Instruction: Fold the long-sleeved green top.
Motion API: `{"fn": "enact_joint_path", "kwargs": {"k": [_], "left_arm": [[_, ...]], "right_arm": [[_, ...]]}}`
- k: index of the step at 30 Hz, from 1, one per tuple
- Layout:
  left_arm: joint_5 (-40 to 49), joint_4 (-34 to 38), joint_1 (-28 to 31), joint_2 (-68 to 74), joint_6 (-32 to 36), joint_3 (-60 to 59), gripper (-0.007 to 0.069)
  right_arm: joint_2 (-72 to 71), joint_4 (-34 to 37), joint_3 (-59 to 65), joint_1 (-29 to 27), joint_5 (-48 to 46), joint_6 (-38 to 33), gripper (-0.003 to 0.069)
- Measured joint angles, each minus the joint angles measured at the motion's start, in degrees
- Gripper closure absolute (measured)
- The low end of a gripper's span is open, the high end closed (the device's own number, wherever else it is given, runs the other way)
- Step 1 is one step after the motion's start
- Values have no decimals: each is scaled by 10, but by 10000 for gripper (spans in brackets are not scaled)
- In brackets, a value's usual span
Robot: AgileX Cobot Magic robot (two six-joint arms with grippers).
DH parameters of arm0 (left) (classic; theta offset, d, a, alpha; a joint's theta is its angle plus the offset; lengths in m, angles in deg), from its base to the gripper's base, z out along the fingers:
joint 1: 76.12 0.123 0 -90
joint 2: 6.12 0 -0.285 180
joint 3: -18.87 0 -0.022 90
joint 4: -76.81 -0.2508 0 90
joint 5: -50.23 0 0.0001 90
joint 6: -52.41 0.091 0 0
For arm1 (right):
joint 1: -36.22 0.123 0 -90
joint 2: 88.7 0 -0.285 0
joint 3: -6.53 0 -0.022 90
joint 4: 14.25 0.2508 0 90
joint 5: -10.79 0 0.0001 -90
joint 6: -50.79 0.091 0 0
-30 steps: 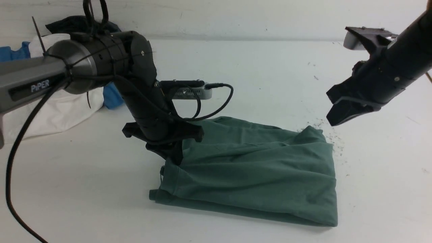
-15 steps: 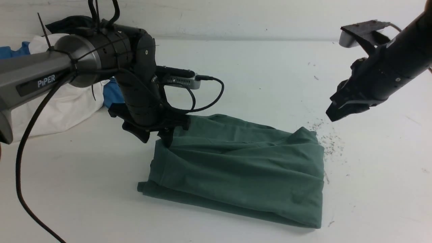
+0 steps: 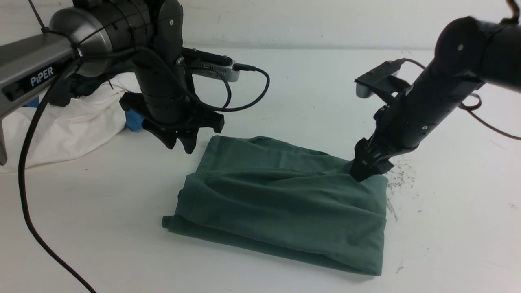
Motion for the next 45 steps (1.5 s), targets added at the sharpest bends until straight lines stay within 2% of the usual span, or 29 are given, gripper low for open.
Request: {"fn": "enact_joint_path", "kwargs": {"k": [1, 2, 4, 8, 12, 16, 17, 19, 20, 21, 23, 32, 45], "left_arm": [[0, 0, 0, -1, 3, -1, 468], [1, 20, -11, -6, 18, -13, 552], [1, 45, -32, -11, 33, -34, 606], [-10, 79, -73, -11, 44, -85, 629], [-70, 111, -105, 9, 47, -118, 629], [-131, 133, -120, 45, 47, -121, 629], [-142, 139, -120, 54, 47, -121, 629], [-152, 148, -120, 69, 47, -121, 629], [-154, 152, -120, 72, 47, -120, 629], [-154, 154, -120, 75, 47, -119, 629], [-155, 155, -120, 80, 47, -116, 629], [-157, 158, -120, 87, 47, -108, 629], [-163, 167, -120, 90, 47, -108, 629]], "right_arm": [[1, -1, 0, 1, 1, -1, 107], [8, -10, 0, 2, 4, -11, 107], [15, -24, 0, 3, 2, -26, 107], [22, -35, 0, 3, -10, -42, 111], [31, -35, -1, 3, -10, -61, 161], [47, -37, -2, 3, -15, -73, 312], [50, -38, -2, 3, -16, -74, 379], [52, -39, -2, 3, -17, -75, 468], [52, -39, -2, 3, -17, -75, 559], [52, -41, -2, 3, -17, -76, 610], [52, -43, -3, 3, -17, -77, 639], [52, -73, -55, 3, -20, -60, 646], [56, -78, -70, 4, 105, -53, 646]]}}
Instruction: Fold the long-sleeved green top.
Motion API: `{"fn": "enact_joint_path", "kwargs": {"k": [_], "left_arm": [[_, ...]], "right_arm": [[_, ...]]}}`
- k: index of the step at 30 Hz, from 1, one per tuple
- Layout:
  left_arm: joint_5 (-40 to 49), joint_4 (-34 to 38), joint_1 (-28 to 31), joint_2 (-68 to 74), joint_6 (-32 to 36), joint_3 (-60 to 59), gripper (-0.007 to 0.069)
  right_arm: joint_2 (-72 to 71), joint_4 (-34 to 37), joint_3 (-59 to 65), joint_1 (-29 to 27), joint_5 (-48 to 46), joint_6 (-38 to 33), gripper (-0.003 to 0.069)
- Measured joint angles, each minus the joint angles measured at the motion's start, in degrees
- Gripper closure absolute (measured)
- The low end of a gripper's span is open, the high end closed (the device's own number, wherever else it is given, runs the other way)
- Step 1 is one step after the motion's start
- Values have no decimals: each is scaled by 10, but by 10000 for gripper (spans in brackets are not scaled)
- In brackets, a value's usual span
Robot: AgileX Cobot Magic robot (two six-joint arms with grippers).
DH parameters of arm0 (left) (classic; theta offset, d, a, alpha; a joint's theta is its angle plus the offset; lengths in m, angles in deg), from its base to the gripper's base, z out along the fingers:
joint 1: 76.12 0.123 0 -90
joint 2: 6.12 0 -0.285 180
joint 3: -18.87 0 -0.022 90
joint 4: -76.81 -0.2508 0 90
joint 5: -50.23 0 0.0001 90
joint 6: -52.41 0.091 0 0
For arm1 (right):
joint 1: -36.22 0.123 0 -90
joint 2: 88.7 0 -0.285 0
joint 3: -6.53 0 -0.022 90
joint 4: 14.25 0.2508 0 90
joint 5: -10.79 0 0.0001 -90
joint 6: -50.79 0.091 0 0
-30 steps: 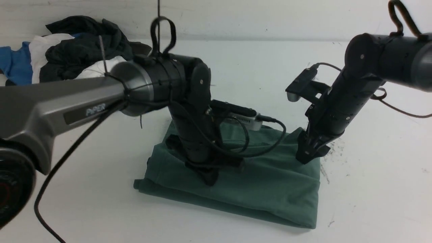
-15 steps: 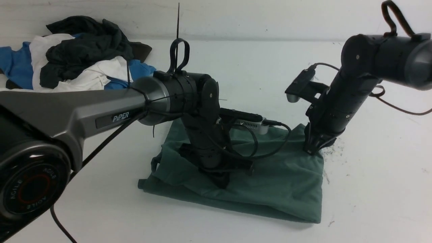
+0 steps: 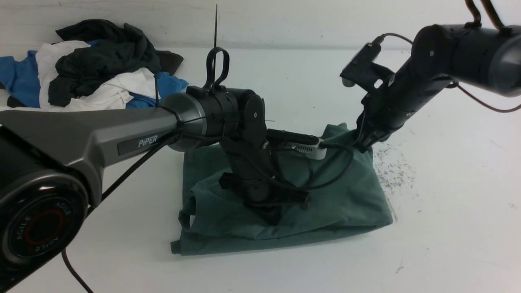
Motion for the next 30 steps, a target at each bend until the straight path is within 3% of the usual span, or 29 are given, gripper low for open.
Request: {"fn": "enact_joint_path", "kwargs": {"k": [5, 9, 13, 16, 18, 20, 22, 24, 28, 30], "left_arm": [[-5, 3, 0, 1, 0, 0, 629], [-8, 3, 0, -4, 0, 0, 629], [-1, -22, -1, -33, -2, -12, 629], [9, -43, 1, -55, -10, -16, 629], [11, -66, 5, -86, -24, -16, 629], [14, -76, 7, -100, -32, -16, 629], [21, -95, 10, -124, -58, -16, 629], [22, -101, 10, -126, -64, -16, 629], [24, -136, 10, -111, -78, -16, 629], [24, -151, 11, -96, -84, -16, 629]], "right_arm": [[1, 2, 1, 1, 30, 0, 641], [1, -1, 2, 1, 31, 1, 573], [-3, -35, 2, 1, 27, 26, 358], [-16, -50, 2, 1, 21, 79, 287], [-44, -58, 2, 1, 9, 175, 249], [-55, -59, 2, 1, 5, 214, 249], [-76, -45, -2, 0, -18, 299, 295], [-76, -32, -3, 0, -32, 309, 330], [-41, 43, -3, 0, -79, 285, 576], [-22, 63, -3, 0, -76, 266, 627]]}}
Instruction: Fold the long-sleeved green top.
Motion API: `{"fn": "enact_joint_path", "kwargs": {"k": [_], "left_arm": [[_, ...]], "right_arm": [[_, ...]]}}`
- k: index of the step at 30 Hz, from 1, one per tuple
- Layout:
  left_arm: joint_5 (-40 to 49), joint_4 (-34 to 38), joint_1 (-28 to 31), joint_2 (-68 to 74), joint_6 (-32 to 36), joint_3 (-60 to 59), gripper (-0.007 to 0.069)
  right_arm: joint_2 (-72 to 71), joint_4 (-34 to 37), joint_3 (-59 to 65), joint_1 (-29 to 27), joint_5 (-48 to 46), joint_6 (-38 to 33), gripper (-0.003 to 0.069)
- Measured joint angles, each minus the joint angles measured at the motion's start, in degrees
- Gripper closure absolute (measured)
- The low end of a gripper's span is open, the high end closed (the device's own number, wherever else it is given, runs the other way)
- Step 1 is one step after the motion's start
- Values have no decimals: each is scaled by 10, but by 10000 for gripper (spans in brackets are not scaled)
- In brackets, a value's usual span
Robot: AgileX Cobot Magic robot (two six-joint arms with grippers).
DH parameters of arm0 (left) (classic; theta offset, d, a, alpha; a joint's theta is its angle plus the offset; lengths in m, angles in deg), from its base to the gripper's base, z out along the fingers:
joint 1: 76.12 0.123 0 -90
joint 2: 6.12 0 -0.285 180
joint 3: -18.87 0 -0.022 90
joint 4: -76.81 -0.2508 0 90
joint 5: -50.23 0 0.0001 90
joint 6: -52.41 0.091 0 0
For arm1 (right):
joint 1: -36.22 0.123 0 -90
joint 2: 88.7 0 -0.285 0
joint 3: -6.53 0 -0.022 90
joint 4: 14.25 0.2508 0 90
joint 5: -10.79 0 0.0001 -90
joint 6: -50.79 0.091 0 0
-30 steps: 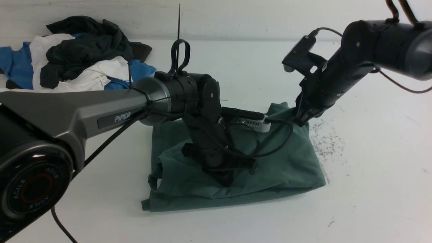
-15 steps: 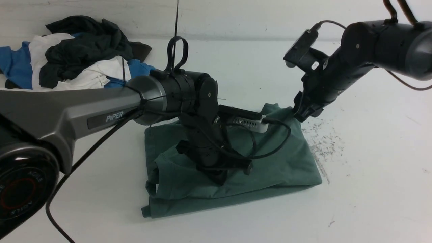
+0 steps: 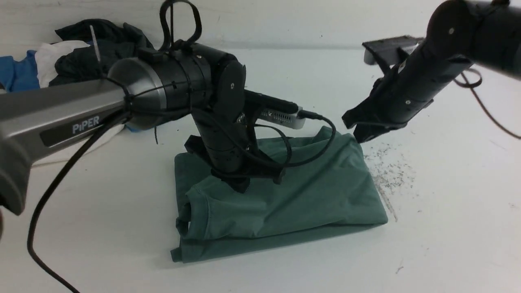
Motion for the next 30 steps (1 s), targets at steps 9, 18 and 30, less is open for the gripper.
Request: {"fn": "enact_joint_path", "kwargs": {"k": [9, 18, 30], "left_arm": [[3, -105, 38, 63, -87, 0, 629], [26, -163, 63, 60, -110, 0, 629], [82, -165, 63, -186, -112, 0, 629]], "right_arm": [[99, 36, 0, 0, 105, -29, 673], [105, 43, 0, -1, 119, -29, 673], [-86, 16, 1, -54, -13, -16, 673]]}}
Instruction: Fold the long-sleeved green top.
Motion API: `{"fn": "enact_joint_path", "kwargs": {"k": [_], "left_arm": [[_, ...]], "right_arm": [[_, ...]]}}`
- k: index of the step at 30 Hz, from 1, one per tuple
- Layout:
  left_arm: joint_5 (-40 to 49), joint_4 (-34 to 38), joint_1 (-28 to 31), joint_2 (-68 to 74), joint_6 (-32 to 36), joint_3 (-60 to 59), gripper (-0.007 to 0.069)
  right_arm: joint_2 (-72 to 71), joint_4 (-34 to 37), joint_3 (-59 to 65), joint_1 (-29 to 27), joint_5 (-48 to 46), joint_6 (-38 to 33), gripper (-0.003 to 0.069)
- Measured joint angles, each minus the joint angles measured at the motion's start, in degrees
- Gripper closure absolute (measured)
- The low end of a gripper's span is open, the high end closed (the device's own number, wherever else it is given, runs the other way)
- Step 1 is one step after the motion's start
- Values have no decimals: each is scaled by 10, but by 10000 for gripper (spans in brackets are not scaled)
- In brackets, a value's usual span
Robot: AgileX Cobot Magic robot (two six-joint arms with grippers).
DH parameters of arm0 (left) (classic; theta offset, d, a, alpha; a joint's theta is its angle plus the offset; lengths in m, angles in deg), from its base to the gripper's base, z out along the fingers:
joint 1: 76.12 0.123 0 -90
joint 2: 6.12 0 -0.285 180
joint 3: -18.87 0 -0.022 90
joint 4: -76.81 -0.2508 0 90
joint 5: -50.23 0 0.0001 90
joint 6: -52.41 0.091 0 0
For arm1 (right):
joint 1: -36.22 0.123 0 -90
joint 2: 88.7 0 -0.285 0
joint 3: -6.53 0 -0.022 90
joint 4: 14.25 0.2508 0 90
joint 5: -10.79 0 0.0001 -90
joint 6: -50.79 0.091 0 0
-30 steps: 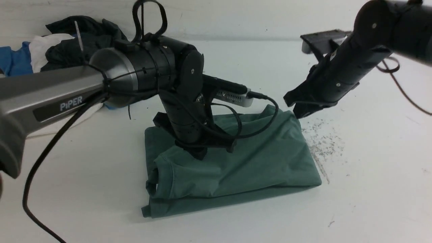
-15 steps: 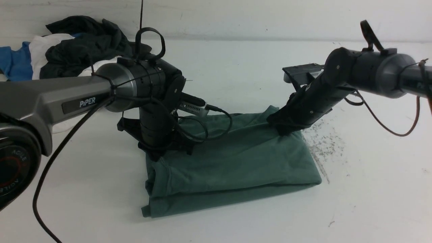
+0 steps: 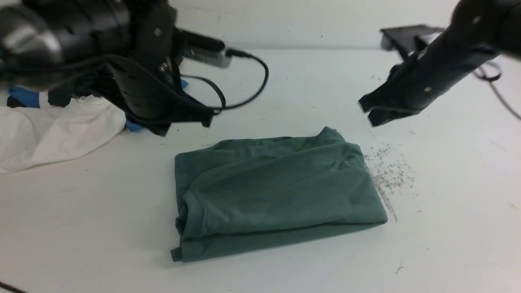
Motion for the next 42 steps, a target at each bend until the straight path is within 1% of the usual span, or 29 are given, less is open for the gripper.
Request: {"fn": "enact_joint_path", "kwargs": {"k": [1, 2, 4, 5, 7, 8, 12, 13, 18, 19, 20, 21, 23, 26, 27, 28, 32, 42], "left_arm": [[2, 0, 0, -6, 0, 0, 629], [11, 0, 0, -57, 5, 0, 629], [18, 0, 0, -90, 6, 0, 629], [29, 0, 0, -139, 9, -1, 629], [33, 0, 0, -167, 8, -4, 629], [34, 0, 0, -208, 10, -14, 629], [32, 0, 0, -339, 9, -89, 629], [31, 0, 0, -353, 8, -94, 629], [-11, 25, 0, -548, 8, -268, 629], [-15, 27, 0, -564, 8, -282, 629], [-39, 33, 0, -638, 4, -343, 629], [-42, 33, 0, -646, 4, -343, 629], [-75, 35, 0, -748, -8, -420, 629], [-92, 36, 0, -832, -11, -472, 629], [-92, 36, 0, -836, -11, -475, 629], [-94, 37, 0, -868, -11, -497, 629], [-96, 39, 0, -888, -11, -524, 629], [-115, 41, 0, -887, -11, -545, 629]], "right_arm": [[-11, -1, 0, -4, -2, 1, 673], [-56, -3, 0, -19, -18, 8, 673], [-90, -3, 0, -29, -27, 10, 673], [-142, -7, 0, -39, -36, 11, 673], [-170, -12, 0, -41, -38, 14, 673], [-210, -19, 2, -43, -38, 19, 673], [-339, -36, 56, -44, 0, 39, 673], [-346, -36, 61, -44, 7, 40, 673], [-539, -37, 220, -44, 140, 83, 673], [-547, -37, 236, -44, 152, 86, 673], [-614, -37, 307, -44, 211, 104, 673], [-621, -37, 315, -44, 217, 104, 673], [-717, -33, 416, -44, 297, 118, 673], [-792, -19, 511, -44, 357, 121, 673], [-804, -17, 517, -44, 360, 121, 673], [-851, -9, 569, -44, 393, 117, 673], [-926, -3, 626, -44, 454, 107, 673], [-997, -3, 639, -44, 499, 104, 673]]}}
